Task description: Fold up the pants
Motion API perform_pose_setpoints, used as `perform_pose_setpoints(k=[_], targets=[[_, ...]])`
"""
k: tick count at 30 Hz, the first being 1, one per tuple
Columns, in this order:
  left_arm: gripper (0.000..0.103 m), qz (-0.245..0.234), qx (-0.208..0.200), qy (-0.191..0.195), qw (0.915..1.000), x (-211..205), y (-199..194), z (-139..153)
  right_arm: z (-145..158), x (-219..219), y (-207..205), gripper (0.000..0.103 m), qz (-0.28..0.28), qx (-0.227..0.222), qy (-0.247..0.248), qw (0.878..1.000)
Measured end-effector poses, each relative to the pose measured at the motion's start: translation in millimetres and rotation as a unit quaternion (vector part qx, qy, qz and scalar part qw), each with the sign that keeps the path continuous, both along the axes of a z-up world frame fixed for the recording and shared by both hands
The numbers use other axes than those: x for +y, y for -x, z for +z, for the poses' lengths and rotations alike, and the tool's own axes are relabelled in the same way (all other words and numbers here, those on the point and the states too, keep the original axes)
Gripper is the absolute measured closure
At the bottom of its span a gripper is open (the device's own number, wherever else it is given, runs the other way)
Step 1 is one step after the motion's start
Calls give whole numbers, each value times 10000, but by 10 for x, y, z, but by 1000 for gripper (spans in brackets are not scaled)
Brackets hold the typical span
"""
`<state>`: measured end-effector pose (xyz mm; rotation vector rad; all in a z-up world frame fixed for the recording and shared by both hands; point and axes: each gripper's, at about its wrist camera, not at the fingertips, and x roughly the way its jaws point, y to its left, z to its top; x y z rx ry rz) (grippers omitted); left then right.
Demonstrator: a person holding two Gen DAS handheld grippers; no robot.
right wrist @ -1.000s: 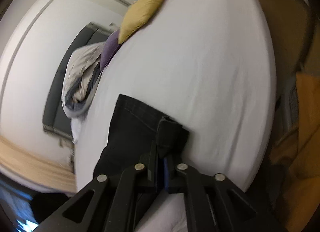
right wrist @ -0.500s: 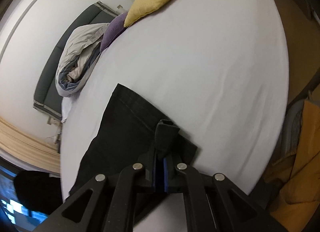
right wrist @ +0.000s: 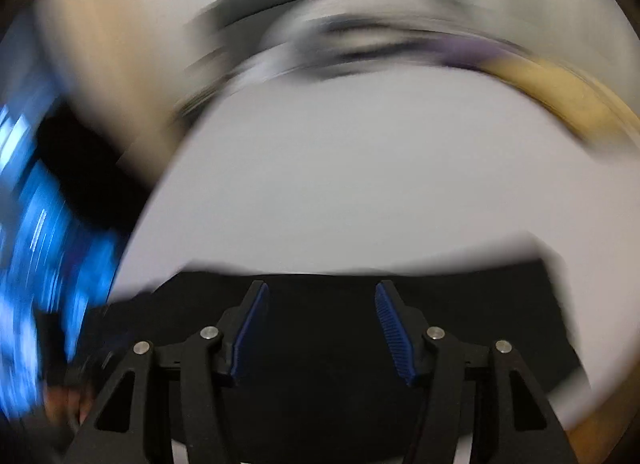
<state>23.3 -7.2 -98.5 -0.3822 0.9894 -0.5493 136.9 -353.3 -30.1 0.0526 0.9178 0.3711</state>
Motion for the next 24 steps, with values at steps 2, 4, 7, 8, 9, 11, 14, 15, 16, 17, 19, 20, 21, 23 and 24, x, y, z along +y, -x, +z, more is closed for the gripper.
perform_pose_setpoints(k=[2,4,7,8,9,11,14,15,16,17,19,20,21,23,24], targets=[[52,125,25,118,9998,130,-16,-20,-144,609,-355,46,893,158,360,9952],[52,212,20,165,9996,241,-41,-26,-310,985,-644,46,1453,334,534,9874],[52,404,50,155,9991,417,-39,-80,-589,1294,-979,45,2016,736,559,9751],[52,441,81,231,9987,466,-39,-107,-670,1354,-1044,45,2062,847,701,9723],[52,450,85,288,9985,503,-34,-120,-776,1403,-1123,45,2142,1036,770,9682],[52,455,50,250,9986,562,-11,-130,-913,1463,-1198,45,2327,1269,738,9614],[52,457,89,244,9986,626,24,-153,-1129,1584,-1127,59,2547,1319,1123,9514],[53,453,119,248,9986,648,36,-170,-1141,1606,-1111,66,2537,1239,1181,9520],[54,442,144,249,9986,653,38,-193,-1157,1616,-1115,88,2450,1178,1255,9541],[55,431,169,253,9986,680,59,-205,-1185,1620,-1161,99,2251,1133,1433,9571],[58,481,188,260,9983,712,80,-229,-1225,1600,-1227,100,2014,1110,1467,9621],[62,513,189,259,9982,741,91,-234,-1239,1585,-1252,101,1837,1023,1539,9654],[70,569,197,244,9979,772,97,-242,-1269,1568,-1287,103,1560,895,1839,9663],[69,650,237,413,9967,836,95,-272,-1279,1465,-1373,103,1099,777,1996,9706],[69,649,235,432,9967,842,119,-257,-1245,1356,-1424,103,727,807,1928,9752]])
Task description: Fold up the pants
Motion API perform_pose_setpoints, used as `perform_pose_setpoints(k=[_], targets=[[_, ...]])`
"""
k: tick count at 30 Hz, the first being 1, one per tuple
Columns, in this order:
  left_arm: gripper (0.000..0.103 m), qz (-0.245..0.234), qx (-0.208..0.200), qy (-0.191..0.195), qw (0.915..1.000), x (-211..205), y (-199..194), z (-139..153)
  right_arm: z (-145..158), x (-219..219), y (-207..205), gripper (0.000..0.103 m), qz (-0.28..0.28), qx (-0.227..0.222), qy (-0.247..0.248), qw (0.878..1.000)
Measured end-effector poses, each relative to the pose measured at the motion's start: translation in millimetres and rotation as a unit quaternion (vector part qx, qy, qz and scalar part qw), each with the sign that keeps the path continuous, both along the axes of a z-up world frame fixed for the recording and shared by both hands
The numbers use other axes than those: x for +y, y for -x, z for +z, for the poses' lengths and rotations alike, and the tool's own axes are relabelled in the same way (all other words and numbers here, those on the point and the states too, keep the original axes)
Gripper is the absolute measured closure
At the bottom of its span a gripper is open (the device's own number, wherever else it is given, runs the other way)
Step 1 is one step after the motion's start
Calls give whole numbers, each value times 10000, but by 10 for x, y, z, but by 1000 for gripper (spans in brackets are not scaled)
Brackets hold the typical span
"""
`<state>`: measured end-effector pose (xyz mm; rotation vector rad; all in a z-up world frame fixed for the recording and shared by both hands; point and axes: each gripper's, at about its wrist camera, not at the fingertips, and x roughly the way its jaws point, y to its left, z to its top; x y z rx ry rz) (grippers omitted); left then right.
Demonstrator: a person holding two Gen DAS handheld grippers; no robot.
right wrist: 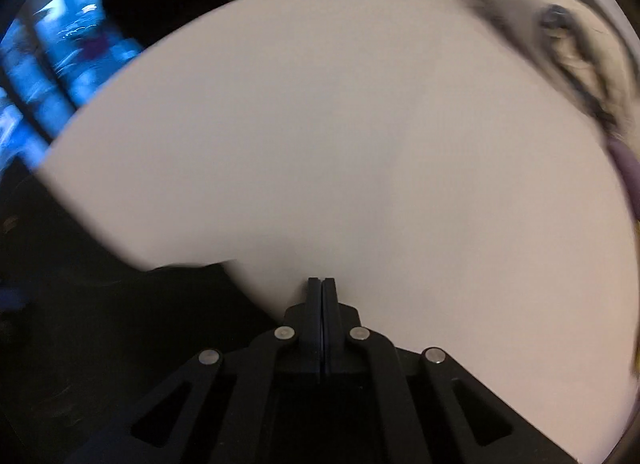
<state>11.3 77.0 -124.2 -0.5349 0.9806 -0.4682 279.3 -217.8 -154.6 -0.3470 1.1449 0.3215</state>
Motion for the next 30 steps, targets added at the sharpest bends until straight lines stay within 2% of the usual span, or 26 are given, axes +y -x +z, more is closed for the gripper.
perform_pose_setpoints(k=[1,2,4,5,6,7,8,10,11,13,14,15,19,20,21,22,23,24,25,26,27,29,30], targets=[[69,-7,-21,-16,10000,8,10,8,55,-46,-10,103,-232,-52,-36,9997],[69,-9,-38,-32,10000,29,56,30,182,-128,29,101,-416,-120,-273,9987],[69,-2,-60,-54,10000,43,69,28,494,-176,270,98,-268,-197,-1337,9905],[69,0,-65,-66,10000,28,69,30,664,-140,494,98,14,-175,-2005,9795],[69,2,-82,-89,9999,17,72,30,702,-186,661,98,149,-127,-2347,9719],[69,-1,-99,-122,9999,-3,65,24,709,-164,856,95,372,68,-2759,9604],[69,-12,-122,-170,9998,-18,66,18,657,-137,1013,85,483,197,-2867,9566],[69,-15,-137,-218,9997,-60,66,11,438,-186,1147,71,315,461,-2931,9544],[69,-5,-126,-205,9997,-55,66,7,305,-275,1184,71,121,661,-2968,9526],[69,-7,-113,-195,9997,-62,62,-13,24,-693,1190,71,-637,883,-2902,9508],[69,-8,-107,-199,9997,-65,59,-16,15,-882,1168,83,-831,843,-3038,9454],[69,-2,-98,-211,9997,-72,53,-20,15,-1153,1185,87,-1117,752,-3153,9394],[69,16,-80,-304,9995,-179,-51,-14,81,-2539,1367,85,-2803,-47,-2868,9161],[69,17,-79,-331,9994,-200,-68,-11,79,-2926,1459,86,-3311,-218,-2826,9000],[69,17,-79,-366,9993,-227,-73,0,116,-3090,1481,88,-3696,-304,-2838,8842],[69,14,-79,-417,9991,-255,-85,9,147,-3393,1598,96,-4166,-420,-2860,8619],[69,8,-78,-490,9988,-277,-93,22,250,-3643,1786,93,-4566,-669,-2912,8380],[69,14,-83,-584,9983,-306,-96,49,331,-3786,1889,89,-4641,-830,-3015,8288],[69,26,-85,-649,9979,-335,-85,62,455,-3827,2026,88,-4533,-1029,-3392,8178],[69,56,-78,-761,9970,-367,-79,96,532,-3774,2105,86,-4305,-1081,-3763,8133],[68,82,-87,-898,9959,-419,-74,148,594,-3624,2173,83,-3971,-1066,-4099,8142],[63,-4,-190,-984,9950,-544,-68,265,627,-3133,2212,58,-3204,-874,-4521,8278],[59,-113,-272,-948,9951,-627,-70,329,575,-2859,2217,55,-2837,-711,-4729,8311]])
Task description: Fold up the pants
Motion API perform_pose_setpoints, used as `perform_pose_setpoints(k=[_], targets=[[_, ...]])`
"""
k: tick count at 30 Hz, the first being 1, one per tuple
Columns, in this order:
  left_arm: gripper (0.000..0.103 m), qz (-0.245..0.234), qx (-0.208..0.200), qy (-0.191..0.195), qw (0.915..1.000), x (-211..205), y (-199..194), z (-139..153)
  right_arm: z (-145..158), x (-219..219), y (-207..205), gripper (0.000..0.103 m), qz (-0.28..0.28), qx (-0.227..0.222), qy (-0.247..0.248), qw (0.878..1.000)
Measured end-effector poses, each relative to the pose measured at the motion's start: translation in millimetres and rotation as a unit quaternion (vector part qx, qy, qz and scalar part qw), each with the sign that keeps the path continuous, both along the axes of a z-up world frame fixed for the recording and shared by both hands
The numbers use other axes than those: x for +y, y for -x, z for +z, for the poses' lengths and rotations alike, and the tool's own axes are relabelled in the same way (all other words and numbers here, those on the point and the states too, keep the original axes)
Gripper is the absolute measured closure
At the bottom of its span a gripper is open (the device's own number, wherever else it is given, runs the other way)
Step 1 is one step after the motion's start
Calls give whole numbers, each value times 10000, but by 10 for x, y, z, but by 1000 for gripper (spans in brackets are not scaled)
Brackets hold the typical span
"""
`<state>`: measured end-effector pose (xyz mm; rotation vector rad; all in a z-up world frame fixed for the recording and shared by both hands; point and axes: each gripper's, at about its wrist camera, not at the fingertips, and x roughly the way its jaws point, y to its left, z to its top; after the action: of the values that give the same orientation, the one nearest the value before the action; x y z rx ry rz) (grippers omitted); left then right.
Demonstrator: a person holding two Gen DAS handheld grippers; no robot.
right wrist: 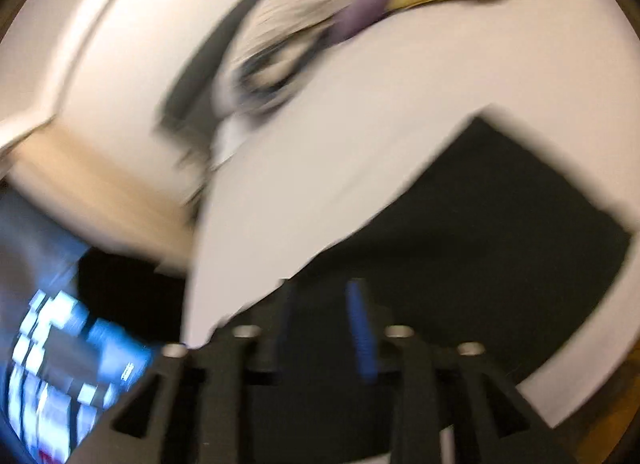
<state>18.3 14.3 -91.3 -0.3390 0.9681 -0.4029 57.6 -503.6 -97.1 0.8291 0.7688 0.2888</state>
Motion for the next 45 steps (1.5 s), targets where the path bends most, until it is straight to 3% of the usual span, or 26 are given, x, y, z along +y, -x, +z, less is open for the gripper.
perform_pose_setpoints(k=[2,4,6,7,9,12,13,14,17,18,21,25,28,32,34,37,43,45], targets=[[52,-278,-138,-32,9995,-235,-27,99,-164,392,-42,54,712,7,-193,9973],[49,-572,-164,-134,9981,-497,-83,107,-409,565,-158,55,836,413,55,9956],[49,-708,-53,-268,9971,-628,-141,18,-655,383,-154,81,507,681,-125,9963],[49,-657,76,-358,9972,-639,-191,-86,-746,149,-104,103,151,758,-201,9968],[49,-545,247,-166,9981,-539,-248,-237,-806,-157,179,103,-436,650,-467,9958],[49,-460,276,51,9985,-436,-272,-271,-694,-896,556,102,-1733,633,-12,9828],[49,-468,269,20,9985,-434,-274,-277,-636,-1148,747,90,-2281,632,-36,9716],[49,-490,249,-40,9985,-452,-272,-289,-582,-1313,863,71,-2572,579,-164,9645],[49,-510,187,-181,9984,-495,-257,-320,-366,-1419,1200,42,-2914,176,-216,9562],[49,-504,182,-213,9983,-506,-250,-335,-374,-1438,1231,40,-2859,200,-206,9578],[49,-482,209,-250,9983,-502,-259,-356,-443,-1349,1329,40,-2752,300,-502,9596],[49,-477,291,-148,9983,-458,-261,-350,-692,-1357,1340,41,-3082,565,-1015,9442],[49,-444,338,-37,9984,-419,-269,-358,-722,-1436,1404,44,-3175,568,-1070,9405],[49,-464,301,-113,9984,-433,-253,-354,-810,-1510,1361,47,-3334,419,-1528,9294],[49,-463,293,-105,9984,-435,-252,-355,-867,-1533,1316,48,-3266,364,-1658,9298],[49,-466,285,-109,9984,-433,-247,-353,-920,-1543,1273,61,-3202,284,-1880,9281],[49,-467,278,-119,9985,-437,-242,-352,-1095,-1588,1172,69,-3184,52,-2415,9167],[49,-468,277,-127,9984,-439,-240,-351,-1154,-1625,1066,78,-3233,16,-2569,9108]])
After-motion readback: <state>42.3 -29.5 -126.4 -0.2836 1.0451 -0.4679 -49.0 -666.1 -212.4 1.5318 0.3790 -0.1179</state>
